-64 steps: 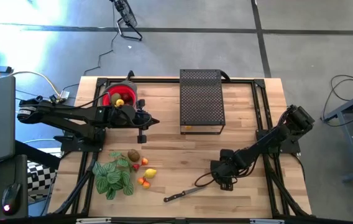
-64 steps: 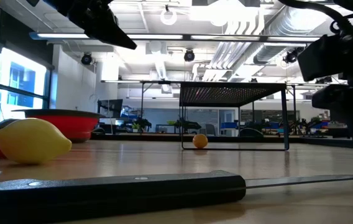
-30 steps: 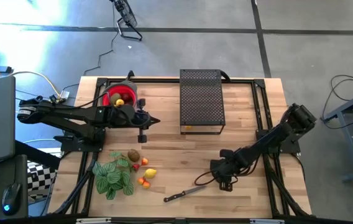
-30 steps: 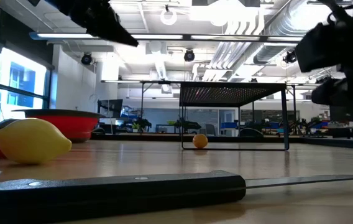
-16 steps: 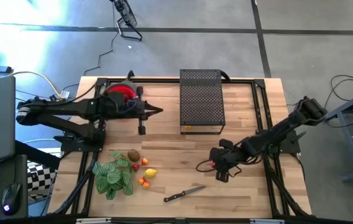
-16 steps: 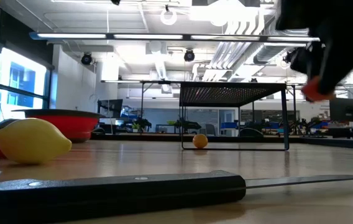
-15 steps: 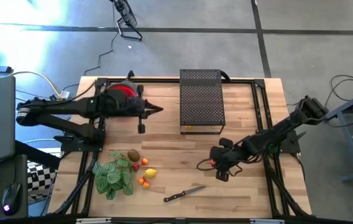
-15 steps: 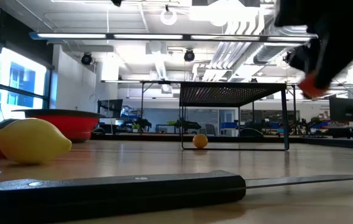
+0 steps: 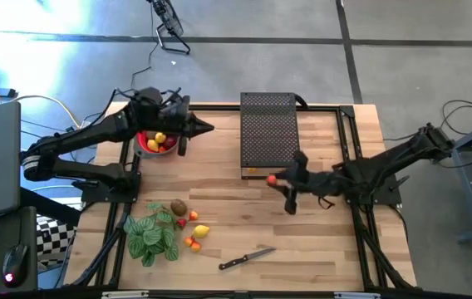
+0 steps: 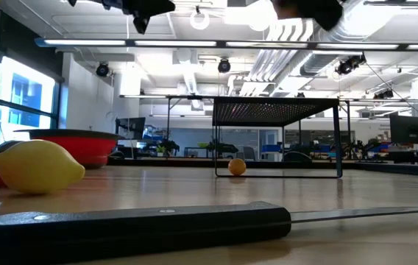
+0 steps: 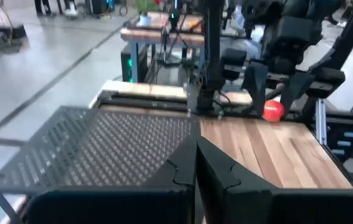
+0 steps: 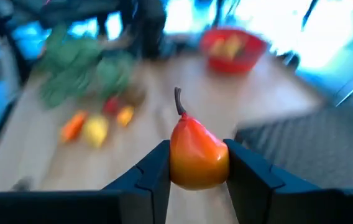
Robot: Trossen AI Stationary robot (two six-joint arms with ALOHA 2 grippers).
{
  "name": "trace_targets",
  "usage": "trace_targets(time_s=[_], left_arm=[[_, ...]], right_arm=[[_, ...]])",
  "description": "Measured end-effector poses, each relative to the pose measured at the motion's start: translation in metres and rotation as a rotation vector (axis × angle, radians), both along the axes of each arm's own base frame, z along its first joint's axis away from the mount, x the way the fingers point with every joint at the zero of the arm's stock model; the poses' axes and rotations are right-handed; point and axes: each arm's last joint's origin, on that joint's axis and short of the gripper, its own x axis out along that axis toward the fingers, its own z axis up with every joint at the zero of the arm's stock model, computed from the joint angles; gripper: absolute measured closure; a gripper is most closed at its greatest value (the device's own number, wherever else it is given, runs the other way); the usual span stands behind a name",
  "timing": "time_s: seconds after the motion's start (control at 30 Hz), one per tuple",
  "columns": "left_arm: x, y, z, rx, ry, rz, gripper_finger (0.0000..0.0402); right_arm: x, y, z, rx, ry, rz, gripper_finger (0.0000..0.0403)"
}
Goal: Pick & Place Fruit
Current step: Put the orange pear into the strainer bowl
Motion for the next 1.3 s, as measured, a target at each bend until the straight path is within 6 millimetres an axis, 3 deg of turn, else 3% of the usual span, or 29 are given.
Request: trace_targets(time_s=[0.17,0.3,0.6,0.7,0.9,1.3], left_arm=[[0.003,0.001,0.007,0.033,-0.07,0.003,0.04],[0.005,0.002,0.008,0.073,-0.094,-0.016,0.0381],[0.027,0.008,-0.006,0.103,-0.076,-0.112,0.0224],[0.041,0.003,-0.008,0.109,-0.116,-0.197,0.0192],[0.074,-0.015,-0.016,0.165,-0.212,-0.237,0.0183],[0.108,-0.044,-0.033,0.293,-0.252,-0.112,0.0183]], right_arm=[[0.008,-0.014,0.017,-0.184,-0.128,-0.095,0.0281],[0.012,-0.026,0.024,-0.223,-0.179,-0.148,0.0282],[0.017,-0.043,0.029,-0.234,-0.213,-0.181,0.0283],[0.021,-0.043,0.028,-0.228,-0.23,-0.176,0.028],[0.027,-0.041,0.025,-0.241,-0.244,-0.169,0.0282],[0.028,-0.041,0.026,-0.219,-0.261,-0.175,0.0282]])
